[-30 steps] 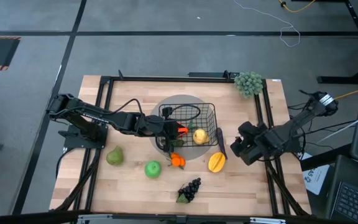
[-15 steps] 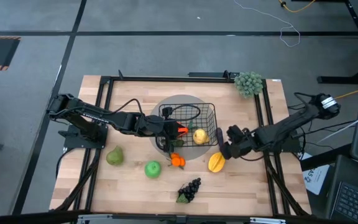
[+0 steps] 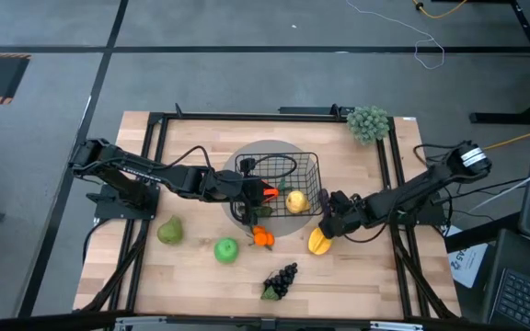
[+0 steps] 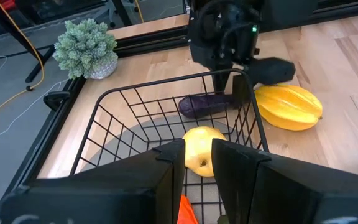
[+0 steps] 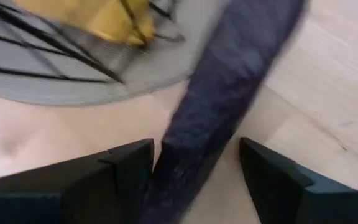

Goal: Build produce basket
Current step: Put the purple eggplant into the wire basket

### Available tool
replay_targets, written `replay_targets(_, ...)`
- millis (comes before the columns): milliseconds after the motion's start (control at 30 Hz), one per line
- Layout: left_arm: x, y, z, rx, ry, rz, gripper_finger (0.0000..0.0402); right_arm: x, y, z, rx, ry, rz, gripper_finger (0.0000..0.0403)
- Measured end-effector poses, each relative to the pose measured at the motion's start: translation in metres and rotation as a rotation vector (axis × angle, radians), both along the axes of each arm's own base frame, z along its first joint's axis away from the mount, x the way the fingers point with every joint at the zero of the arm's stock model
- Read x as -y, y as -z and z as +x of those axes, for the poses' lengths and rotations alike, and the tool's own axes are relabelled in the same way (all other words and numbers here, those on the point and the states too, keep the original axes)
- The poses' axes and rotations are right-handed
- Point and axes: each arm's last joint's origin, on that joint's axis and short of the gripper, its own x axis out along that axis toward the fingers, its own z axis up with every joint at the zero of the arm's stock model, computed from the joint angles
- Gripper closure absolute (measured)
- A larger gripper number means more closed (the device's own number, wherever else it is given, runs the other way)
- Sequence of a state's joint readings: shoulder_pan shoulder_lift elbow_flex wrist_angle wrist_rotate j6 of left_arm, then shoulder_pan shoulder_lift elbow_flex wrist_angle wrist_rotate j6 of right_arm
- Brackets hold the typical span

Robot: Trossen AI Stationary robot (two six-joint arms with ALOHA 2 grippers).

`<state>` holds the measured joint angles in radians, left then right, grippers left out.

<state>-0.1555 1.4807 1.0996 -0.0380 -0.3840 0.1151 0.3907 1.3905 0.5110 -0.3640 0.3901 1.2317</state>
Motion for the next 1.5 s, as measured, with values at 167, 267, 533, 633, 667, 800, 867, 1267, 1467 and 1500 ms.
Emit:
replay_targets(167, 0.000, 0.000, 0.000, 0.000, 0.000, 0.000, 0.0333, 0.003, 0.009, 0.000, -0.079, 0.030, -0.021, 0.0177)
replay_targets(267, 0.000, 0.000, 0.000, 0.000, 0.000, -0.001, 0.0333, 0.003, 0.008, 0.000, -0.088, 0.017, -0.028, 0.0184)
replay_targets(533, 0.000, 0.000, 0.000, 0.000, 0.000, 0.000, 0.0333, 0.002, -0.002, 0.004, -0.150, -0.015, -0.041, 0.0278)
replay_targets(633, 0.000, 0.000, 0.000, 0.000, 0.000, -0.001, 0.0333, 0.003, -0.005, 0.001, -0.202, 0.007, -0.051, 0.0328)
replay_targets(667, 0.000, 0.000, 0.000, 0.000, 0.000, -0.001, 0.0333, 0.003, -0.006, -0.001, -0.227, 0.011, -0.059, 0.0344)
replay_targets(800, 0.000, 0.000, 0.000, 0.000, -0.001, -0.001, 0.0333, 0.005, -0.015, -0.004, -0.319, 0.030, -0.087, 0.0362)
replay_targets(867, 0.000, 0.000, 0.000, 0.000, -0.001, -0.001, 0.0333, 0.004, -0.022, -0.003, -0.350, 0.032, -0.102, 0.0362)
replay_targets(1267, 0.000, 0.000, 0.000, 0.000, 0.000, -0.001, 0.0333, 0.008, -0.116, 0.004, -0.453, 0.133, -0.413, 0.0362)
replay_targets(1467, 0.000, 0.001, -0.001, -0.014, 0.000, 0.001, 0.0333, 0.007, -0.145, 0.019, -0.271, 0.126, -0.553, 0.0361)
replay_targets(1500, 0.000, 0.001, -0.001, -0.016, 0.000, 0.002, 0.0333, 0.007, -0.147, 0.022, -0.244, 0.123, -0.566, 0.0357)
